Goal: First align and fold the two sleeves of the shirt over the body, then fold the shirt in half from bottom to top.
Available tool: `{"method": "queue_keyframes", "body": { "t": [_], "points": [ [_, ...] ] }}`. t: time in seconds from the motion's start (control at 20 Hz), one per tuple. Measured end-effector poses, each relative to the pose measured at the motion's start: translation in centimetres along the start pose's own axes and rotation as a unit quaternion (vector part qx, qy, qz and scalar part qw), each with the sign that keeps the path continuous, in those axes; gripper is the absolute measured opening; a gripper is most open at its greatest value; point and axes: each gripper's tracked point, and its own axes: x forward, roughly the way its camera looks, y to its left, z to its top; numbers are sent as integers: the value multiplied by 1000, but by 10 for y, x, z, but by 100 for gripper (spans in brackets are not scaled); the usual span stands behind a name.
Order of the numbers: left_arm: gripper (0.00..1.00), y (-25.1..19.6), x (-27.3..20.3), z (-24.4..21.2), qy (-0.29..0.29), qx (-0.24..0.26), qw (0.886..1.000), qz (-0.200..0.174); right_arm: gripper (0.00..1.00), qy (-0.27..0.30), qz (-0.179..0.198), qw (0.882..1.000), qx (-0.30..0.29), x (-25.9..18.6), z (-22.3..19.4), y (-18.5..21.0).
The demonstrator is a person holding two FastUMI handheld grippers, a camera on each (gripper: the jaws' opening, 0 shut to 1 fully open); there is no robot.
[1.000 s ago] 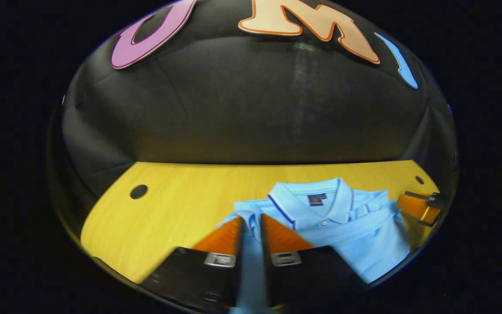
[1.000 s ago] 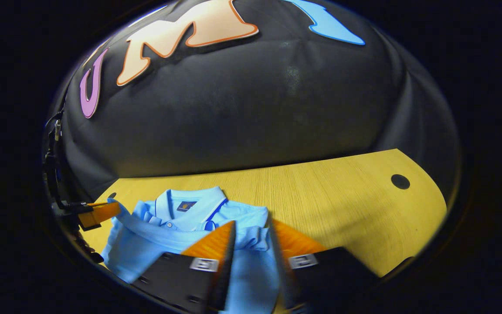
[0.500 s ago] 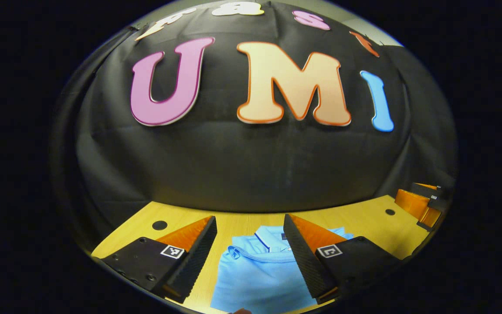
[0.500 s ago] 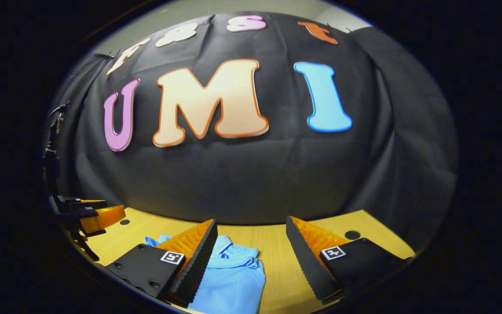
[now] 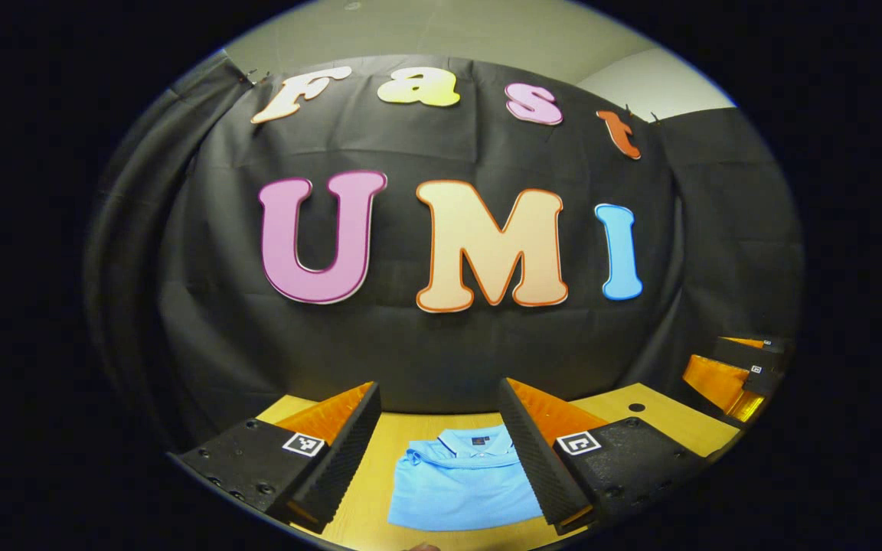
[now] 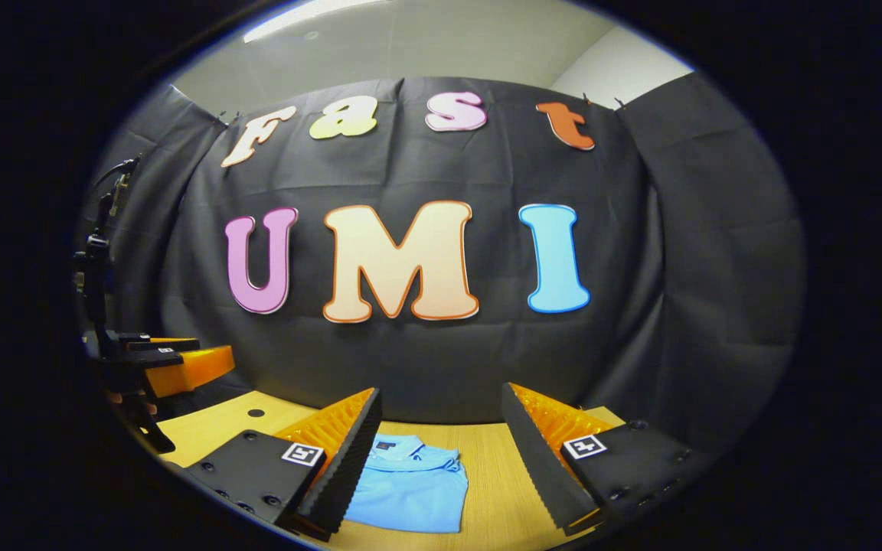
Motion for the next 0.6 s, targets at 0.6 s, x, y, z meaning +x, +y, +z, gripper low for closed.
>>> {"method": "queue_keyframes", "body": {
  "t": [0.6],
  "points": [
    [93,25,-116,41,-38,6,999,19,95,-37,10,999,5,-101,50,33]
  ]
}}
